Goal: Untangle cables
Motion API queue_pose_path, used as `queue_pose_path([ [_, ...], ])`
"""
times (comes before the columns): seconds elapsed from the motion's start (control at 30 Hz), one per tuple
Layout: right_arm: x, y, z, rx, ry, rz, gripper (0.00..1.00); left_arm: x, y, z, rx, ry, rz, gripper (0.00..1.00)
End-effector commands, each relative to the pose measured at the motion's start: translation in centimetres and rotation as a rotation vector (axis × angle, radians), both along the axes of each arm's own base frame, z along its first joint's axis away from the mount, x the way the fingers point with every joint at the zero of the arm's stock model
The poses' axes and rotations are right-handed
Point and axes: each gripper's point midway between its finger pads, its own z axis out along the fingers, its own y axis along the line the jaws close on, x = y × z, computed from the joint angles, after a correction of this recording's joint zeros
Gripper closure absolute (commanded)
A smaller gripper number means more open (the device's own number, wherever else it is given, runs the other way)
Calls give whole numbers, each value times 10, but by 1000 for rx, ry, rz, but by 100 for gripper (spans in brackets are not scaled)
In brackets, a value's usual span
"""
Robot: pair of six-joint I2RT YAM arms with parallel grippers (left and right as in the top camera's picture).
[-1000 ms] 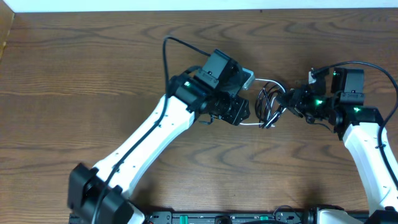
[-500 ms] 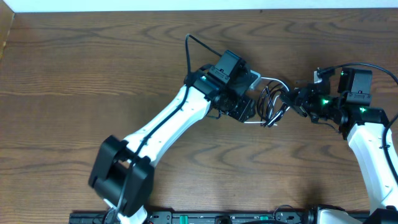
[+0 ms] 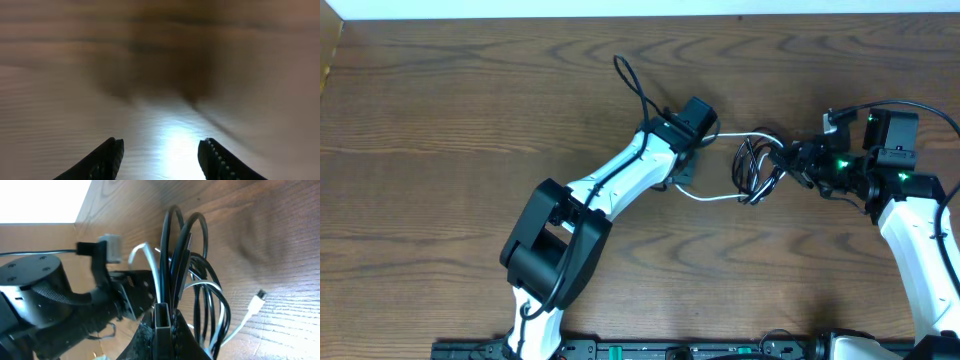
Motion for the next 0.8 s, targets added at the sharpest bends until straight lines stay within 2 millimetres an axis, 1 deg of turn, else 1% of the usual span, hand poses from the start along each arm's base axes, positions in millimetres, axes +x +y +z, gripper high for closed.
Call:
queue_pose_path([
  [0.0, 1, -4, 3, -42, -31, 12, 99, 32, 56, 34, 166, -172, 150, 46],
  [0.03, -1, -8, -2, -74, -19, 8, 99, 37, 68, 41, 160, -179, 181, 46],
  [0.2, -10, -21, -19, -175, 40, -11, 99, 48, 108, 61, 149, -200, 279, 46],
  [0.27, -13, -23, -23, -198, 46, -2, 99, 49, 117, 67, 136, -203, 304, 46],
  [0.3, -14, -23, -23, -204, 40, 8, 99, 48, 118, 69, 112, -192, 303, 46],
  [0.33, -14, -23, -23, -210, 28, 23, 99, 46, 112, 70, 71, -170, 277, 45],
  [0.4, -13, -15, -17, -201, -40, 98, 99, 40, 92, 69, -25, -109, 177, 45],
  [0.43, -14, -9, -12, -188, -92, 154, 99, 35, 78, 68, -85, -72, 119, 46],
  [0.53, -20, 13, 6, -137, -274, 349, 99, 11, 27, 69, -326, 61, -131, 45],
  [0.6, -23, 17, 9, -132, -317, 394, 99, -6, 1, 76, -465, 120, -261, 46],
  [0.7, -28, 20, 11, -132, -360, 445, 99, -20, -21, 89, -608, 158, -376, 45],
  [0.77, -34, 27, 17, -111, -436, 519, 99, -24, -26, 103, -680, 145, -448, 45],
])
